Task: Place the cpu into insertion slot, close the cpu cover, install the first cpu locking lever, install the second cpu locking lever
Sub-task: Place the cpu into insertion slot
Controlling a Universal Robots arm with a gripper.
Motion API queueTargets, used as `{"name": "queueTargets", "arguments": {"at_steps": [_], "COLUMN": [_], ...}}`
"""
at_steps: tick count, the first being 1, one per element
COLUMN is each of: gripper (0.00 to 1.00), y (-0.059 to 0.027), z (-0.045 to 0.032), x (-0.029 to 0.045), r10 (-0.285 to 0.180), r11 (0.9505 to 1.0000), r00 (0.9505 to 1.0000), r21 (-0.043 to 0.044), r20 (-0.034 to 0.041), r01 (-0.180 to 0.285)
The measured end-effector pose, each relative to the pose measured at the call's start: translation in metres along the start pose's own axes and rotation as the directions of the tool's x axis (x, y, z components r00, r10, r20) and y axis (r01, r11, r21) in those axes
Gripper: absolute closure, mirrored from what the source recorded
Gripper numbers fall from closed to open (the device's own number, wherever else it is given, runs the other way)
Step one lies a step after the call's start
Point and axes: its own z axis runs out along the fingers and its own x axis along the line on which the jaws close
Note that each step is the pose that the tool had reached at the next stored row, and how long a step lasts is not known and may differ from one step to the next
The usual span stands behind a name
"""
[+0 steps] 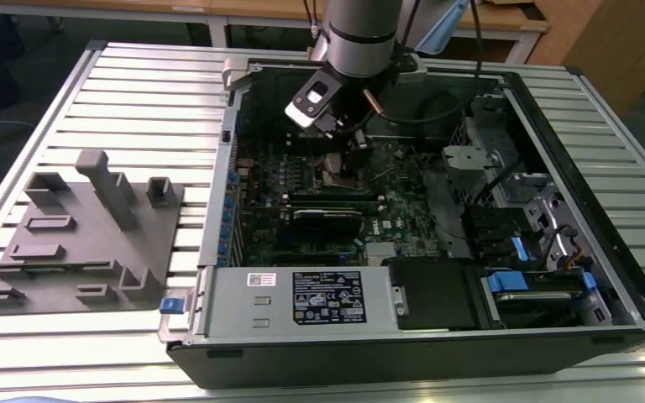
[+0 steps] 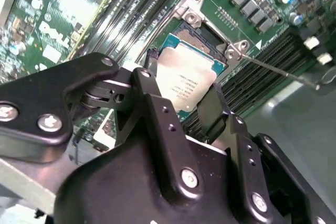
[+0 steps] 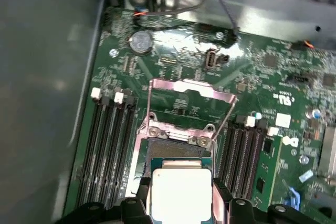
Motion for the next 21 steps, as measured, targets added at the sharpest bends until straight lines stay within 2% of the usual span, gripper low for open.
{"name": "queueTargets", "arguments": {"at_steps": [3, 6, 9, 10, 12, 13, 16, 19, 21], "gripper": [0.46, 0.46, 0.46, 0.46, 0.46, 0.46, 0.46, 0.46, 0.46], "y": [0.0, 0.0, -0.0001, -0.0001, -0.0001, -0.0001, -0.0001, -0.0001, -0.0001], "z": [0.0006, 0.0013, 0.0013, 0.0015, 0.0015, 0.0015, 0.0023, 0.0035, 0.0036], "x": [0.0, 0.0, 0.0, 0.0001, 0.0001, 0.0001, 0.0001, 0.0001, 0.0001], "r10": [0.054, 0.109, 0.12, 0.12, 0.121, 0.121, 0.149, 0.201, 0.205], "r11": [0.9985, 0.994, 0.9928, 0.9927, 0.9927, 0.9927, 0.9889, 0.9796, 0.9789], "r00": [0.9985, 0.994, 0.9928, 0.9927, 0.9924, 0.9923, 0.9885, 0.9793, 0.9786], "r21": [0.0007, 0.0014, 0.0016, 0.0011, 0.0003, 0.0003, 0.0007, 0.0012, 0.0011], "r20": [0.0013, 0.0024, 0.002, -0.005, -0.0257, -0.0285, -0.0277, -0.026, -0.0244], "r01": [-0.054, -0.109, -0.12, -0.12, -0.121, -0.121, -0.149, -0.201, -0.205]}}
